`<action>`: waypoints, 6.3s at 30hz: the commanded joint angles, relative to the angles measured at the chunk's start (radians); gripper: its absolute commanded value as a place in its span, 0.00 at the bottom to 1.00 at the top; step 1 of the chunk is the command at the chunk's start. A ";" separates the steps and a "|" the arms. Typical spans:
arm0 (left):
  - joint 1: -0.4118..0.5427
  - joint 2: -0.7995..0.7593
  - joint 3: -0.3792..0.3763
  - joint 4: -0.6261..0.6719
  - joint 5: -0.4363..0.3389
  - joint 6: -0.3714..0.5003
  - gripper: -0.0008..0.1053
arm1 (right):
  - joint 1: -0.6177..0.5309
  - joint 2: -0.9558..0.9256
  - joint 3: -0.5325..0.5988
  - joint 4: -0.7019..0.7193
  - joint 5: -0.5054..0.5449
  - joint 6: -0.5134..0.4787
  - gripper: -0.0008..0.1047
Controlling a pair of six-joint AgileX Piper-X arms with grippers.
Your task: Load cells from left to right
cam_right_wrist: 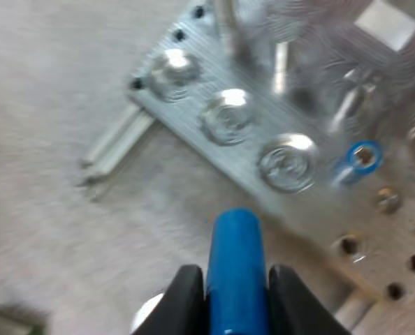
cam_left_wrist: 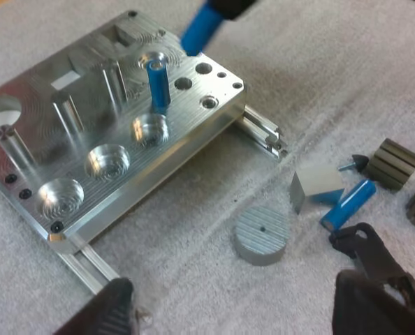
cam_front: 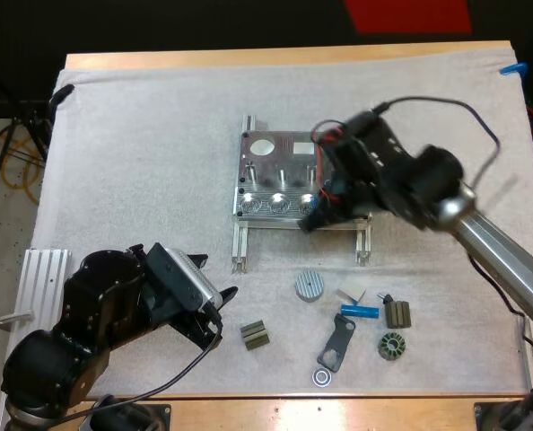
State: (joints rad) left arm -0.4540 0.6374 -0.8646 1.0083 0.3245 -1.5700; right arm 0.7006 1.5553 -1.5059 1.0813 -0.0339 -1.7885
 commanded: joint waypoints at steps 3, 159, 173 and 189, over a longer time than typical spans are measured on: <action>0.000 -0.001 -0.007 0.015 0.002 0.004 0.57 | -0.034 0.098 -0.099 0.040 0.097 -0.051 0.01; 0.000 -0.001 -0.005 0.026 0.002 0.004 0.57 | -0.138 0.428 -0.222 0.119 0.135 -0.078 0.86; 0.000 -0.001 -0.005 0.028 0.002 0.004 0.57 | -0.138 0.172 -0.222 0.129 0.115 -0.069 0.85; 0.000 -0.001 -0.005 0.028 0.002 0.006 0.57 | -0.136 -0.247 0.077 0.097 0.076 -0.016 0.85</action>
State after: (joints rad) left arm -0.4540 0.6374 -0.8646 1.0381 0.3245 -1.5648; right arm 0.5620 1.3161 -1.4250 1.1794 0.0494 -1.8091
